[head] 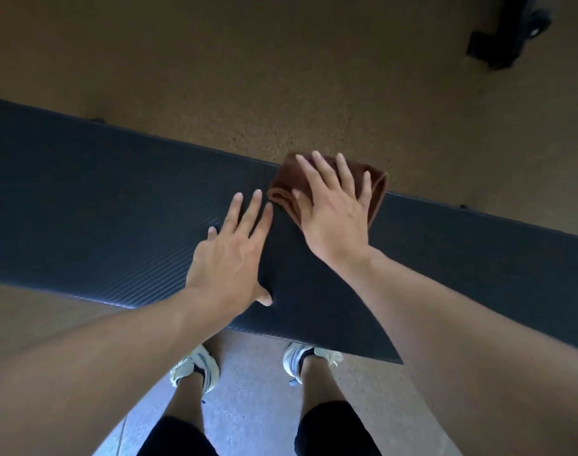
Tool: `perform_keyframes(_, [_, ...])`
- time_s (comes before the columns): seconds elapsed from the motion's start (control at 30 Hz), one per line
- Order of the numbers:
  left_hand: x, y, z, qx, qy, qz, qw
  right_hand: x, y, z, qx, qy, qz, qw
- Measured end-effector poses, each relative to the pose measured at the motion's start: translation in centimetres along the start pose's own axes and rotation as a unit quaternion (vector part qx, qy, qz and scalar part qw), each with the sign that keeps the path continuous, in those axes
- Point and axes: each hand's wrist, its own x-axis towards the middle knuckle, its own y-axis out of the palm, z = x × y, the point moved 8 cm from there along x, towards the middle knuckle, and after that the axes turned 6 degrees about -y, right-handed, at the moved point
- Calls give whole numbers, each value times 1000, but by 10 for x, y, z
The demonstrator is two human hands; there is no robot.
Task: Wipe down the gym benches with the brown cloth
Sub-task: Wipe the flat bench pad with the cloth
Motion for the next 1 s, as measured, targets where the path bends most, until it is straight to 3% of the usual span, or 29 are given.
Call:
perform_keyframes(0.13, [-25,17,34,-123,75,-68,987,-61,16,24,-16,5,-60,998])
perform_keyframes(0.3, [-41,40,144,-123,36,-98,987,-166,65,90,-62,-143,60,986])
perform_keyframes(0.4, [-44,39,191,-102,30,-94,990,-110,55,90,-74,-140,60,986])
perform_keyframes(0.57, [-34,29,237,-57,-17,-77,995,21,35,108,-22,13,16,1000])
perform_keyframes(0.67, [-22,31,249,-39,-40,-37,998,29,39,126,-15,65,-20,998])
perform_keyframes(0.77, [-19,39,248,-65,-33,-22,997,-44,58,161,-34,4,-42,999])
perform_keyframes(0.87, [-20,39,245,-66,-37,-26,997,-128,89,197,-54,-107,43,992])
perform_keyframes(1.0, [-17,36,246,-43,-39,-23,998,-83,87,194,-52,-115,74,989])
